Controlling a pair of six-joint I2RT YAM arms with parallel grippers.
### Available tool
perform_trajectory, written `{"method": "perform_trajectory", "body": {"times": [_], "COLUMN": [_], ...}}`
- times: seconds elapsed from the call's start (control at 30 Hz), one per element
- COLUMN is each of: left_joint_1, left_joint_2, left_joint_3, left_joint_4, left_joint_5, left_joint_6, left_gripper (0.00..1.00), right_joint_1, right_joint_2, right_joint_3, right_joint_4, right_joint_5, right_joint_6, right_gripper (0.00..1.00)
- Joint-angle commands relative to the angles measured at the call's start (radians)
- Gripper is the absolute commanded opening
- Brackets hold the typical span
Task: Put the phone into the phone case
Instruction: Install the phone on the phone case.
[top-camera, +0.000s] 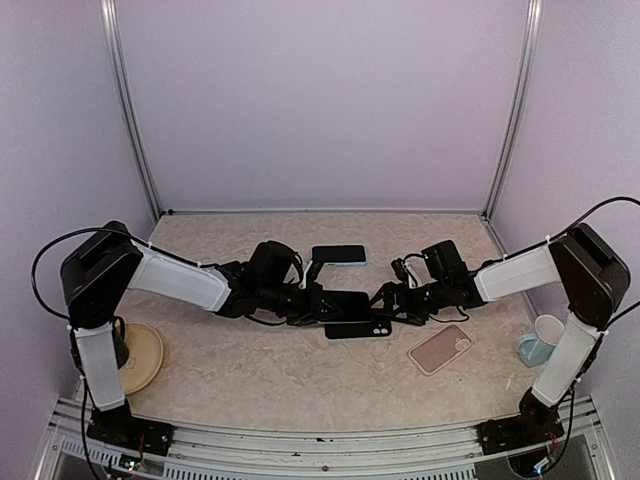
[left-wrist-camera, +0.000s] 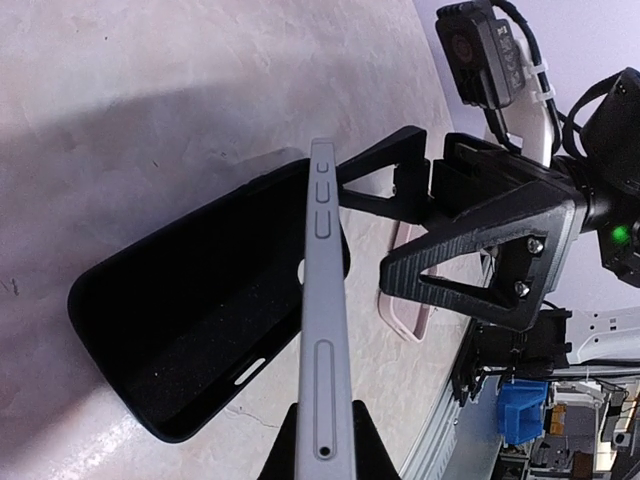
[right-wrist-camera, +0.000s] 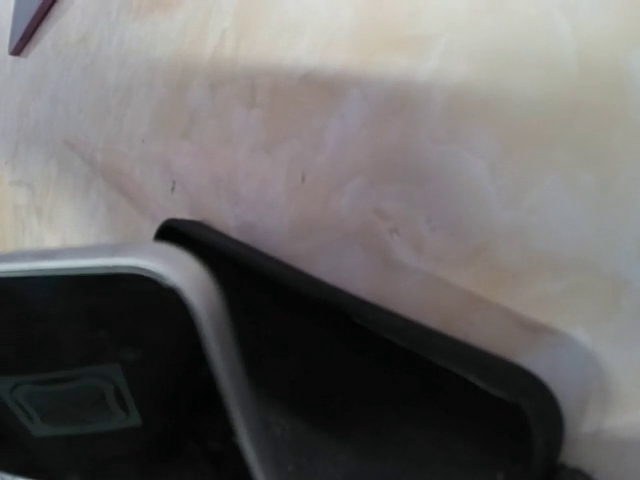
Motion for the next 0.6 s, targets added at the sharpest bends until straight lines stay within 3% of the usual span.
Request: {"method": "perform_trajectory", "body": {"times": [0.0,0.57], "left_joint_1": [-0.007,-0.005], "left_joint_2": [0.038,0.138], "left_joint_3": [0.037,0.073], "left_joint_4": [0.078,0.173], "left_joint_5": [0.056,0.169], "left_joint_6": [-0.035,-0.147], "left_gripper": [0.0,0.0], "right_joint_1": [0.009,0.009], "right_joint_2": [-0.006,-0.008], "right_joint_3": [-0.003,0.002], "right_joint_4": [0.003,-0.015], "right_joint_5": [-0.007,-0.004], "right_joint_6": [0.006,-0.01], "right_gripper": [1.0,1.0]}}
